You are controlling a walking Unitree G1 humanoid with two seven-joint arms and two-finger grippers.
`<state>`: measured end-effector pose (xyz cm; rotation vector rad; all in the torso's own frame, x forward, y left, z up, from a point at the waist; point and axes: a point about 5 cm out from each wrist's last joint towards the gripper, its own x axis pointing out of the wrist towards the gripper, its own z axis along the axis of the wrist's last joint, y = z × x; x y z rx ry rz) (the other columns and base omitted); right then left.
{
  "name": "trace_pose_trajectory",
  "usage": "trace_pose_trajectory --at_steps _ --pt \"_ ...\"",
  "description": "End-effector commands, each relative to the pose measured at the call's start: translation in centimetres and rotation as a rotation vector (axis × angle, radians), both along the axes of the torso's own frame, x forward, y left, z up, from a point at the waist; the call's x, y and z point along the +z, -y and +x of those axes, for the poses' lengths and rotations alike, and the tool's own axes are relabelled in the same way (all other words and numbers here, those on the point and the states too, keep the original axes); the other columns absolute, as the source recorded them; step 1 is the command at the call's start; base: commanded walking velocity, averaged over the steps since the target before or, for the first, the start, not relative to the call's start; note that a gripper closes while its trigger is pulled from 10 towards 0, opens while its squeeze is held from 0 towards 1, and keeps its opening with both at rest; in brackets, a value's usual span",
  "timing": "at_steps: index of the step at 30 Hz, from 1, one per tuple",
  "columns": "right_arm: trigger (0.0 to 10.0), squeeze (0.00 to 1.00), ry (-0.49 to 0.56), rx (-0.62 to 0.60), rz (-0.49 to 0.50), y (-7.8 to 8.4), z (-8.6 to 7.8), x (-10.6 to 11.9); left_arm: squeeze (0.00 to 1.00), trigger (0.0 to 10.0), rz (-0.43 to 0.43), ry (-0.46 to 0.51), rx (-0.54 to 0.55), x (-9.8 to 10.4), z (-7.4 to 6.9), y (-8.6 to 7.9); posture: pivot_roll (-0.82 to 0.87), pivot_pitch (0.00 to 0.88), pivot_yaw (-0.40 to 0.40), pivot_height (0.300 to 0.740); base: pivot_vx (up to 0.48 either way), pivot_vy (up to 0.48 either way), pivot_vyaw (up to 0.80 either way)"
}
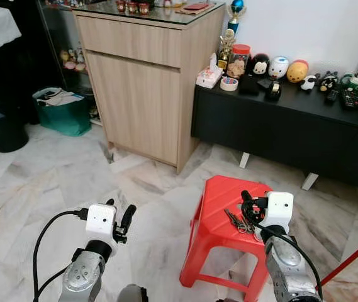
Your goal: Hang keys on a hook
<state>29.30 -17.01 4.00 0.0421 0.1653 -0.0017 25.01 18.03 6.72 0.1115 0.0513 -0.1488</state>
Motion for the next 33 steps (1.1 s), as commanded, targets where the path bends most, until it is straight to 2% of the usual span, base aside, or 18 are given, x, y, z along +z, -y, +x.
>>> trace_pose_trajectory --at_steps 1,4,12,14,20,23,28,33 --pt "10.0 0.0 -0.016 0.012 -0.002 -0.1 0.0 -0.2 0.0 10.0 -0.006 -0.003 -0.009 0.2 0.1 0.2 0.06 0.0 -0.063 0.605 0.0 0.0 0.0" --pt "10.0 0.0 0.016 0.021 0.011 -0.4 0.0 0.1 0.0 10.0 -0.006 0.0 -0.008 0.3 0.1 0.3 0.06 0.0 -0.065 0.586 0.0 0.0 0.0" --pt "10.0 0.0 0.015 0.065 0.017 -0.8 -0.1 0.2 0.0 10.0 -0.005 0.014 0.018 0.6 0.2 -0.1 0.06 0.0 -0.065 0.586 0.0 0.0 0.0" --pt "10.0 0.0 0.002 0.048 0.047 -0.3 0.0 0.1 0.0 10.0 -0.007 0.02 0.028 0.8 0.4 -0.3 0.05 0.0 -0.056 0.586 0.0 0.0 0.0" --pt "10.0 0.0 -0.01 0.017 0.043 0.3 0.5 0.2 0.0 10.0 -0.004 0.017 0.026 0.7 0.5 -0.3 0.05 0.0 -0.057 0.586 0.0 0.0 0.0" --pt "10.0 0.0 -0.004 -0.047 0.075 0.6 0.7 0.4 0.0 10.0 -0.005 0.019 0.022 0.7 0.6 0.0 0.05 0.0 -0.058 0.586 0.24 0.0 0.0" --pt "10.0 0.0 -0.004 -0.064 0.084 0.1 0.5 0.2 0.0 10.0 -0.01 0.022 0.017 0.9 0.6 0.3 0.06 0.0 -0.06 0.586 0.0 0.0 0.0" --pt "10.0 0.0 -0.016 -0.004 0.064 -1.2 0.2 -0.1 0.0 10.0 -0.006 0.024 0.013 0.9 0.7 0.4 0.06 0.0 -0.066 0.586 0.249 0.0 0.0"
